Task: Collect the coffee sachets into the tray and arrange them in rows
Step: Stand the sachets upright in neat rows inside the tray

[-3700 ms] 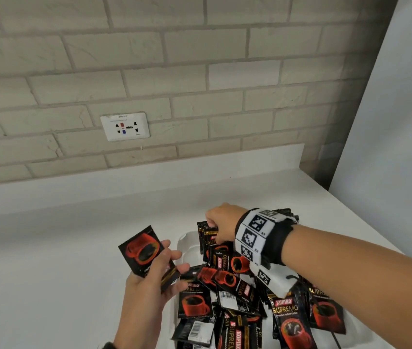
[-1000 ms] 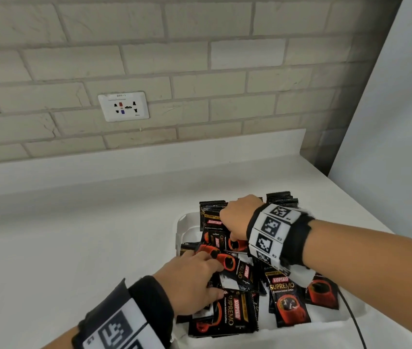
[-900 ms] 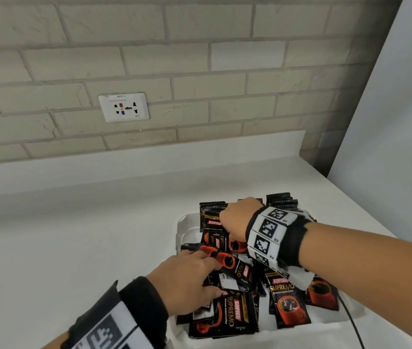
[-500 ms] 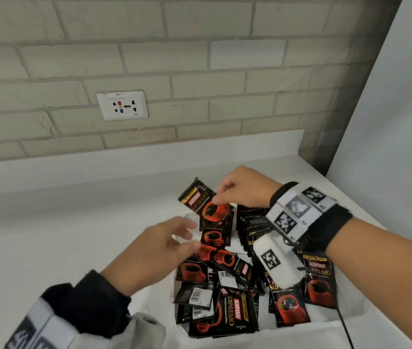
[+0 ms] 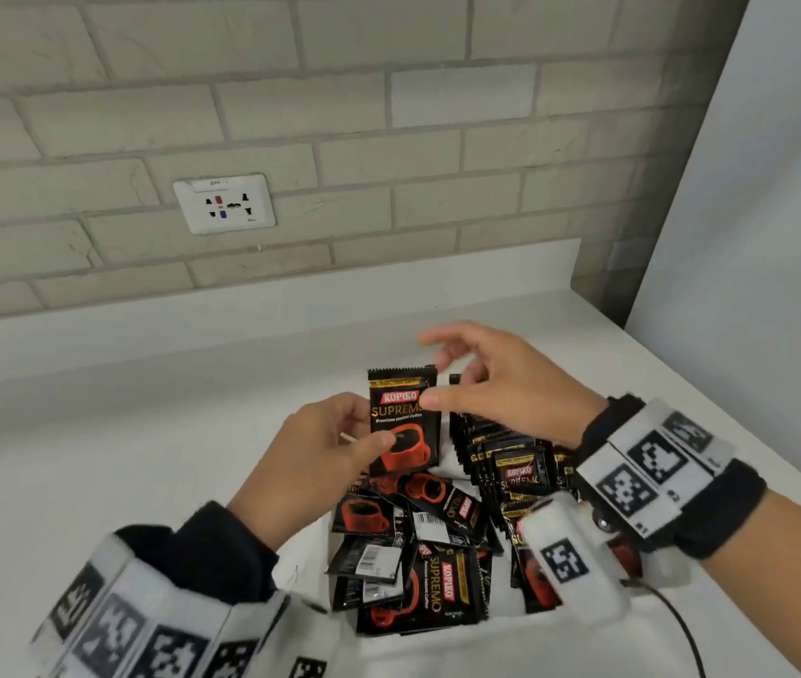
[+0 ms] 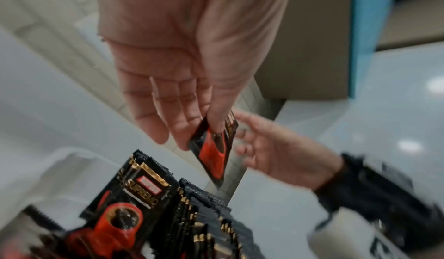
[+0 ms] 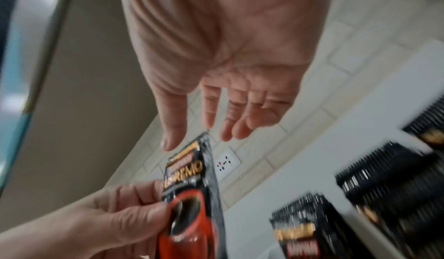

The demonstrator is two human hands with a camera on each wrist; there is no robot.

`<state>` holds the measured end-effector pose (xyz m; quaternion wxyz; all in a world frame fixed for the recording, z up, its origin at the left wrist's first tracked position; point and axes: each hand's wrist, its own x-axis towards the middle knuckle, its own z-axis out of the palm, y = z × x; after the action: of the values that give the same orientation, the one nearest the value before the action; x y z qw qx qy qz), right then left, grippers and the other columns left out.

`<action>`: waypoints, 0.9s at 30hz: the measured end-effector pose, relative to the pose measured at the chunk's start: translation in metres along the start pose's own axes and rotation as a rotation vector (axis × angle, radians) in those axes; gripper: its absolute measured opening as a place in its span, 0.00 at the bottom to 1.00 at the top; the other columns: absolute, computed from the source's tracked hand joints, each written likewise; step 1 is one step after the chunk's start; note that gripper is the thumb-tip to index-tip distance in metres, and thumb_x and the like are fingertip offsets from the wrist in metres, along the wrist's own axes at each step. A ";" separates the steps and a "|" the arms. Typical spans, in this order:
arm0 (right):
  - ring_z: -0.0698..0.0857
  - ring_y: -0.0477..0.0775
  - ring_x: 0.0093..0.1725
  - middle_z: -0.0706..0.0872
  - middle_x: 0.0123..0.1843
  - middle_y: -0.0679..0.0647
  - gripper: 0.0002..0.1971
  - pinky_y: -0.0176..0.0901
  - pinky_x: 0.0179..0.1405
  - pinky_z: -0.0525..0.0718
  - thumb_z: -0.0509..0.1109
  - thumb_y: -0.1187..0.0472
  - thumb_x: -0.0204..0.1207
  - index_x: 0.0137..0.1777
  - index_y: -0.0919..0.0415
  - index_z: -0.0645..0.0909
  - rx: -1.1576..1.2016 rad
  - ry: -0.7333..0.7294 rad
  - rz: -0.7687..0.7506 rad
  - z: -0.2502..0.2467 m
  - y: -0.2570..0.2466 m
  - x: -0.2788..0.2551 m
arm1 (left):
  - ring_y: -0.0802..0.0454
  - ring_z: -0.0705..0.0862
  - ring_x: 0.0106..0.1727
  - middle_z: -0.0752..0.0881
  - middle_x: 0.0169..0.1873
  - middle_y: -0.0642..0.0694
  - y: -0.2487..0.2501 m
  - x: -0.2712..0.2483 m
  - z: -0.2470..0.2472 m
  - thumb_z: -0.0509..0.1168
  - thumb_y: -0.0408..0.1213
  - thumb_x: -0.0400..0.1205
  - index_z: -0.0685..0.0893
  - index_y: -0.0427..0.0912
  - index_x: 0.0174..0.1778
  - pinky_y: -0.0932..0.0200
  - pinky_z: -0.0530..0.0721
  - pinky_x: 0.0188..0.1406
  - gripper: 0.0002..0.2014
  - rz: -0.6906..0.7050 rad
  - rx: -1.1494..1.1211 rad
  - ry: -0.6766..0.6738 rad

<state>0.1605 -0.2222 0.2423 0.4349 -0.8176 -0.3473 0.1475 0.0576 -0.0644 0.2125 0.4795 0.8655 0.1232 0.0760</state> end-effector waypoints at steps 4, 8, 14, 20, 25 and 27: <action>0.77 0.26 0.31 0.80 0.40 0.39 0.11 0.17 0.34 0.72 0.74 0.61 0.72 0.55 0.52 0.83 -0.302 -0.083 -0.146 -0.006 -0.013 0.013 | 0.57 0.85 0.38 0.87 0.40 0.54 0.006 0.007 -0.001 0.68 0.39 0.79 0.82 0.52 0.43 0.68 0.78 0.37 0.02 0.073 0.260 -0.055; 0.78 0.34 0.35 0.82 0.41 0.45 0.05 0.25 0.34 0.71 0.74 0.61 0.72 0.48 0.55 0.84 -0.498 -0.088 -0.132 -0.004 -0.007 0.036 | 0.55 0.83 0.47 0.84 0.53 0.52 0.004 0.019 -0.008 0.66 0.45 0.80 0.78 0.48 0.62 0.70 0.76 0.42 0.15 0.004 0.437 -0.158; 0.82 0.48 0.48 0.82 0.45 0.44 0.06 0.42 0.48 0.79 0.71 0.57 0.74 0.50 0.51 0.82 -0.778 -0.187 -0.046 0.011 0.007 0.054 | 0.49 0.77 0.65 0.75 0.69 0.44 -0.008 0.022 -0.001 0.58 0.51 0.83 0.73 0.42 0.72 0.57 0.74 0.66 0.24 -0.042 0.836 -0.557; 0.76 0.50 0.42 0.76 0.41 0.45 0.03 0.42 0.41 0.70 0.68 0.56 0.75 0.44 0.47 0.77 -1.013 -0.241 -0.155 0.032 0.008 0.059 | 0.43 0.60 0.78 0.60 0.80 0.46 -0.022 0.036 0.025 0.50 0.55 0.85 0.57 0.50 0.81 0.46 0.60 0.77 0.29 0.024 0.938 -0.708; 0.75 0.52 0.39 0.73 0.34 0.44 0.07 0.40 0.32 0.67 0.66 0.60 0.75 0.40 0.49 0.72 -1.087 -0.266 -0.201 0.043 0.011 0.065 | 0.41 0.59 0.78 0.58 0.80 0.45 -0.035 0.042 0.040 0.47 0.58 0.84 0.52 0.56 0.81 0.47 0.58 0.78 0.29 -0.021 0.979 -0.740; 0.76 0.52 0.39 0.76 0.38 0.46 0.06 0.41 0.36 0.69 0.66 0.61 0.75 0.40 0.49 0.73 -1.088 -0.282 -0.191 0.044 0.012 0.067 | 0.40 0.59 0.78 0.57 0.81 0.46 -0.037 0.039 0.044 0.47 0.58 0.84 0.50 0.57 0.81 0.50 0.58 0.77 0.29 -0.031 0.969 -0.725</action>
<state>0.1898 -0.1538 0.2110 -0.0878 -0.8613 -0.5003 0.0152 0.1005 -0.0702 0.1584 0.0430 0.9542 -0.0151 -0.2957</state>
